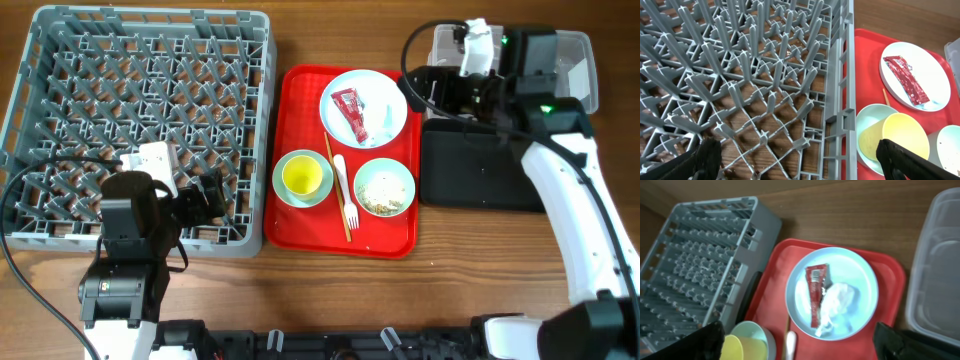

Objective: Sort waste into correct bins and load items into the dishwasher rack
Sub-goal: 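Grasp the red wrapper from the white plate with right gripper, drop into clear bin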

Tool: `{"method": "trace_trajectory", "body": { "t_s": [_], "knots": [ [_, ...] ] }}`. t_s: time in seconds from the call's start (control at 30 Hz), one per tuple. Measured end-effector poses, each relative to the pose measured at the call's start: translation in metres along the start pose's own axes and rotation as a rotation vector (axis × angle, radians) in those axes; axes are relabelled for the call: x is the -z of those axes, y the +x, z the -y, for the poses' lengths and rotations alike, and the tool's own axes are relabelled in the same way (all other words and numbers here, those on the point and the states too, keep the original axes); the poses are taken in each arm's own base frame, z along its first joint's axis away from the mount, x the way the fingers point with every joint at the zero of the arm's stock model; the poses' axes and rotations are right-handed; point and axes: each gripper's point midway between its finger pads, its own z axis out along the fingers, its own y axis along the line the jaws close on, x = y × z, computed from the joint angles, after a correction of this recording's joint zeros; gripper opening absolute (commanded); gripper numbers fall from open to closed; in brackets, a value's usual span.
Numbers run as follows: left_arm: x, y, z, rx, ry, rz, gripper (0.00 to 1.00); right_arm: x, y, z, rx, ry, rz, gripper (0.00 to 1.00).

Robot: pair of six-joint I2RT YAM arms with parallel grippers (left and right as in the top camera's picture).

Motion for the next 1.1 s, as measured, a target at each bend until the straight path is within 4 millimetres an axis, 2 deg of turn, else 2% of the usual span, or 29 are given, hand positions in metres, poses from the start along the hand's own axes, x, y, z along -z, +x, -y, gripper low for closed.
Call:
{"method": "trace_trajectory", "body": {
  "t_s": [0.1, 0.2, 0.27, 0.4, 0.47, 0.5, 0.57, 0.6, 0.67, 0.7, 0.73, 0.8, 0.9, 0.97, 1.0, 1.03, 1.07, 1.1],
  "knots": [
    [0.000, 0.000, 0.000, 0.000, 0.001, 0.001, 1.00, -0.029, 0.006, -0.008, 0.049, 0.106, -0.008, 0.93],
    [0.000, -0.001, 0.000, 0.000, 0.000, 0.002, 1.00, -0.051, 0.001, -0.018, 0.110, 0.226, 0.029, 0.93],
    [0.000, -0.001, 0.000, 0.000, 0.001, 0.003, 1.00, -0.066, 0.006, -0.008, 0.083, 0.284, 0.016, 0.93],
    [0.000, 0.000, 0.000, 0.000, 0.000, 0.000, 1.00, -0.137, 0.065, 0.038, -0.076, 0.359, -0.153, 0.88],
    [0.000, 0.000, 0.000, 0.000, 0.000, 0.000, 1.00, -0.154, 0.081, 0.048, -0.119, 0.368, -0.188, 0.84],
    [0.000, 0.000, 0.000, 0.000, 0.000, 0.000, 1.00, -0.163, 0.091, 0.054, -0.147, 0.377, -0.210, 0.71],
    [0.000, 0.000, 0.000, 0.000, 0.000, 0.000, 1.00, -0.176, 0.112, 0.065, -0.212, 0.401, -0.251, 0.28],
    [0.000, 0.000, 0.000, 0.000, 0.000, -0.001, 1.00, -0.180, 0.118, 0.068, -0.242, 0.412, -0.259, 0.14],
    [0.000, 0.002, 0.000, 0.001, -0.002, -0.007, 1.00, -0.180, 0.118, 0.067, -0.273, 0.410, -0.259, 0.04],
    [0.000, 0.002, 0.000, 0.001, -0.001, -0.008, 1.00, -0.180, 0.118, 0.067, -0.278, 0.409, -0.258, 0.04],
    [0.000, 0.002, 0.000, 0.001, -0.002, -0.008, 1.00, -0.177, 0.116, 0.066, -0.277, 0.407, -0.256, 0.04],
    [0.000, 0.002, 0.000, 0.001, -0.002, -0.008, 1.00, -0.154, 0.088, 0.058, -0.261, 0.392, -0.192, 0.04],
    [0.000, 0.002, 0.000, 0.001, -0.002, -0.009, 1.00, -0.077, 0.014, 0.047, -0.209, 0.435, 0.034, 0.04],
    [0.000, 0.002, 0.000, 0.001, -0.001, -0.009, 1.00, -0.031, -0.019, 0.060, -0.210, 0.524, 0.169, 0.04],
    [0.000, 0.002, 0.000, 0.001, -0.002, -0.008, 1.00, -0.019, -0.027, 0.071, -0.222, 0.564, 0.204, 0.11],
    [0.000, 0.002, 0.000, 0.001, -0.001, -0.009, 1.00, -0.007, -0.031, 0.091, -0.246, 0.623, 0.230, 0.27],
    [0.000, 0.002, 0.000, 0.001, -0.002, -0.009, 1.00, 0.000, -0.032, 0.109, -0.262, 0.668, 0.238, 0.47],
    [0.000, 0.002, 0.000, 0.001, -0.002, -0.008, 1.00, 0.007, -0.037, 0.125, -0.280, 0.700, 0.265, 0.88]
  ]
}}
